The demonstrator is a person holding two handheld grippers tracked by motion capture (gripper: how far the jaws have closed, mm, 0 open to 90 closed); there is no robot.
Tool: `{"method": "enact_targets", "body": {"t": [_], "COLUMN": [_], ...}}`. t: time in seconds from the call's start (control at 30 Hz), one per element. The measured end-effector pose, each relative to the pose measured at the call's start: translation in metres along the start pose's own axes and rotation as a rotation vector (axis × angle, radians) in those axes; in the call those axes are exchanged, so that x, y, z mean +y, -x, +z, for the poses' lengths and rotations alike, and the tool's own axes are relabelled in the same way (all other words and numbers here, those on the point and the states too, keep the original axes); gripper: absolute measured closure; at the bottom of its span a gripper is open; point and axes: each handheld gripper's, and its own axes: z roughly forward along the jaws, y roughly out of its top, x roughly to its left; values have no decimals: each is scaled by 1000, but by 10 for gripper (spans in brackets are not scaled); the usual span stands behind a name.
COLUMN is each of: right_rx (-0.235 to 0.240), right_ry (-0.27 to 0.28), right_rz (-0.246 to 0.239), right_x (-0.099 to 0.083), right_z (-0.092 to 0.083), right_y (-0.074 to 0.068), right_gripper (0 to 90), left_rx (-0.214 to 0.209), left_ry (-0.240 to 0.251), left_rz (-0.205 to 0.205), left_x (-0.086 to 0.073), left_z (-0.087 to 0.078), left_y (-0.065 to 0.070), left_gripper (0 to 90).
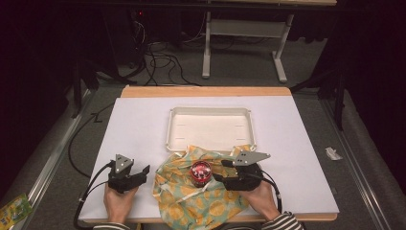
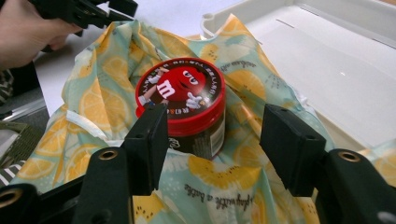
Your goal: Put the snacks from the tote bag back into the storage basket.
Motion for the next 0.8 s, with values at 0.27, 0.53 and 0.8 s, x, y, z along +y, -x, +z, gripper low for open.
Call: {"method": "enact_targets", "body": {"t": [0.27, 0.53, 0.8], "right_rx": [27, 66, 83], "right_ry": [-3, -30, -55], "right_rz": [-12, -28, -39], "right_x": [7, 13, 17], "right_z": [8, 23, 34], "right_y": [-4, -10, -13], "right_gripper": [347, 278, 209], "left_rx": [-13, -14, -12], "left_ry": [-23, -39, -33], "left_rz": [-25, -22, -10], "left_x": [-3, -4, -5], "left_z": [8, 11, 10], "left_y": [-2, -1, 0], "left_gripper": [331, 326, 324]}}
